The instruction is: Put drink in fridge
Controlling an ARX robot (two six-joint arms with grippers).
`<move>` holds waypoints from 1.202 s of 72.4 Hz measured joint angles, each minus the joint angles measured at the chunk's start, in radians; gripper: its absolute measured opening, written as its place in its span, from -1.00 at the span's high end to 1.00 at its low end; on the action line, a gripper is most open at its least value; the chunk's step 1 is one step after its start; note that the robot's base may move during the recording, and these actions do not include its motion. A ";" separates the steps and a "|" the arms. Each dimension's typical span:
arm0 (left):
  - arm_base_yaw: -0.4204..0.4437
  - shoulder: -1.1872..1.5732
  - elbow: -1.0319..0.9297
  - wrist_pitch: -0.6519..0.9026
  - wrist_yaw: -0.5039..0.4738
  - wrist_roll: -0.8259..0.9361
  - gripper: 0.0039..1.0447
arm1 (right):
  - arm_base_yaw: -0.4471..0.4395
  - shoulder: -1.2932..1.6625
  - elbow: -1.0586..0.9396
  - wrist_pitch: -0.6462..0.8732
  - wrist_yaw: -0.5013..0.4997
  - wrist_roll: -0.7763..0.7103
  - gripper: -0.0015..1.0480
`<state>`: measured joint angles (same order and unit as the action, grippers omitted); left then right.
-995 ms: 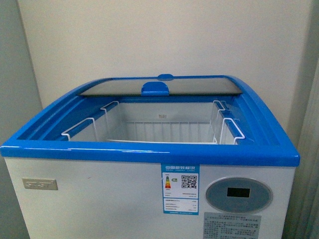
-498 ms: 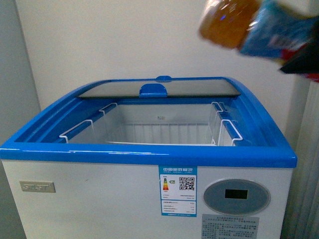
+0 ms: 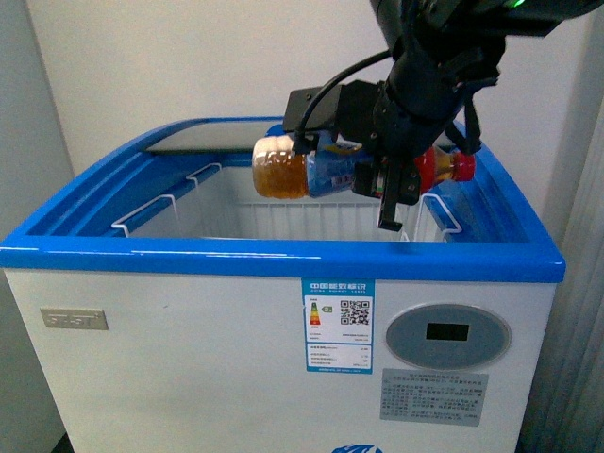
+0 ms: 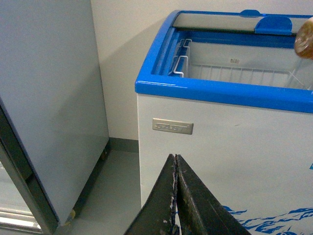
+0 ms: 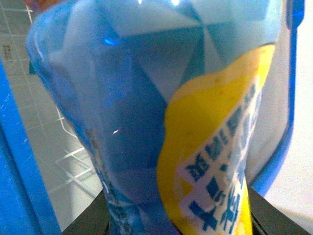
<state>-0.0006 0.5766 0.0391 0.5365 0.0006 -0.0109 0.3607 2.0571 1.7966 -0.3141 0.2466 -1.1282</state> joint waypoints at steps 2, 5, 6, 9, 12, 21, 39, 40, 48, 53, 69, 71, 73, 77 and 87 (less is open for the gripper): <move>0.000 -0.008 -0.016 0.018 0.000 0.000 0.96 | 0.000 0.027 0.015 0.000 -0.001 0.003 0.22; 0.000 -0.019 -0.025 0.007 0.001 0.000 0.96 | 0.002 0.048 0.028 0.000 -0.002 0.005 0.22; 0.000 -0.023 -0.025 0.003 -0.001 0.000 0.96 | 0.003 0.051 0.035 0.000 -0.003 0.003 0.22; 0.000 -0.044 -0.025 -0.016 0.000 0.000 0.96 | 0.004 0.056 0.039 0.000 -0.005 0.006 0.22; 0.000 -0.063 -0.025 -0.032 -0.001 0.000 0.96 | 0.006 0.060 0.048 0.003 -0.003 0.008 0.22; 0.000 -0.142 -0.025 -0.105 0.000 0.000 0.96 | 0.010 0.064 0.051 0.018 -0.008 0.016 -0.13; 0.000 -0.244 -0.025 -0.203 -0.001 0.001 0.96 | 0.008 0.022 0.010 0.040 -0.048 0.063 -0.88; 0.000 -0.248 -0.025 -0.207 -0.001 0.001 0.96 | 0.008 0.016 0.005 0.040 -0.052 0.068 -0.88; 0.000 -0.291 -0.025 -0.250 0.000 0.001 0.96 | -0.002 -0.097 -0.060 0.057 -0.101 0.104 -0.85; 0.000 -0.317 -0.025 -0.277 0.000 0.001 0.96 | -0.013 -0.180 -0.112 0.066 -0.133 0.147 -0.85; 0.000 -0.381 -0.025 -0.340 -0.001 0.001 0.96 | -0.079 -0.562 -0.393 0.075 -0.188 0.446 -0.85; 0.000 -0.389 -0.025 -0.349 -0.001 0.001 0.96 | -0.092 -0.623 -0.435 0.060 -0.187 0.499 -0.85; 0.000 -0.394 -0.025 -0.354 -0.001 0.001 0.96 | -0.106 -0.687 -0.479 0.042 -0.187 0.546 -0.85; 0.000 -0.434 -0.024 -0.402 -0.001 0.001 0.96 | -0.141 -0.816 -0.562 -0.011 -0.187 0.673 -0.85; 0.000 -0.566 -0.025 -0.531 -0.001 0.002 0.96 | -0.257 -1.114 -0.728 -0.200 -0.217 0.936 -0.85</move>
<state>-0.0006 0.0109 0.0143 0.0051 -0.0002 -0.0086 0.1036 0.9432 1.0683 -0.5137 0.0296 -0.1925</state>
